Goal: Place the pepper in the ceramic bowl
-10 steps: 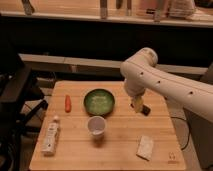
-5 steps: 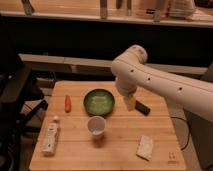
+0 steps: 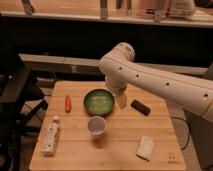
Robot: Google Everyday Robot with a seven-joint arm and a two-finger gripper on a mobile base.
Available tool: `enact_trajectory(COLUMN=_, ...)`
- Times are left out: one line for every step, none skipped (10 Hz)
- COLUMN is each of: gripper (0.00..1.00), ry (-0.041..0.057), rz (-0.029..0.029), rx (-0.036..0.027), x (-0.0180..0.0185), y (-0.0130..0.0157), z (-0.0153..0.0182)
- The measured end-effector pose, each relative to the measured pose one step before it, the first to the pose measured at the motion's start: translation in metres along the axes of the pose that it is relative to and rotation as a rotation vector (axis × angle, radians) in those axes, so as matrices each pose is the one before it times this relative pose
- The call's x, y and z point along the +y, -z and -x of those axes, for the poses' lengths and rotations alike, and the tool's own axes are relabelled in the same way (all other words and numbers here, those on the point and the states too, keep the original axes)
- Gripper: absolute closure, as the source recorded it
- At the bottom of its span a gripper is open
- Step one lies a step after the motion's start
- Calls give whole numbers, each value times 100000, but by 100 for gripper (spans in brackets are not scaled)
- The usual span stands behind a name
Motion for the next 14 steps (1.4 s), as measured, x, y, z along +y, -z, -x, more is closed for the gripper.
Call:
enact_trajectory(gripper=20, ry=2285, rz=112, rx=-588, x=-524, y=-27, z=1251)
enact_trajectory(gripper=20, ry=2345, rz=-157, rx=-302, x=-716, y=-48, z=1299)
enact_trajectory(gripper=20, ry=2982, rz=-177, rx=-426, x=-820, y=-77, z=1453)
enact_trajectory(gripper=20, ry=2264, rz=-72, rx=-116, x=-314, y=-42, z=499)
enact_trajectory(gripper=20, ry=3761, rz=-13, rx=-126, x=-180, y=-55, z=348)
enact_trajectory(gripper=20, ry=1366, rz=-77, rx=-160, x=-54, y=4, z=113)
enact_trajectory(gripper=20, ry=781, rz=100, rx=-167, x=-87, y=-104, z=5)
enact_trajectory(gripper=20, ry=2126, rz=-477, rx=-559, x=-794, y=-53, z=866)
enact_trajectory(gripper=20, ry=2297, rz=-648, rx=-346, x=-967, y=0, z=1075)
enact_trajectory(gripper=20, ry=2353, rz=-386, rx=-57, x=-470, y=26, z=619)
enact_trajectory(gripper=20, ry=2054, rz=-311, rx=-160, x=-166, y=-16, z=206)
enact_trajectory(gripper=20, ry=1609, rz=-352, rx=-192, x=-94, y=-9, z=117)
enact_trajectory(gripper=20, ry=1453, rz=-499, rx=-21, x=-242, y=-26, z=116)
enact_trajectory(gripper=20, ry=1006, rz=-176, rx=-297, x=-270, y=-48, z=146)
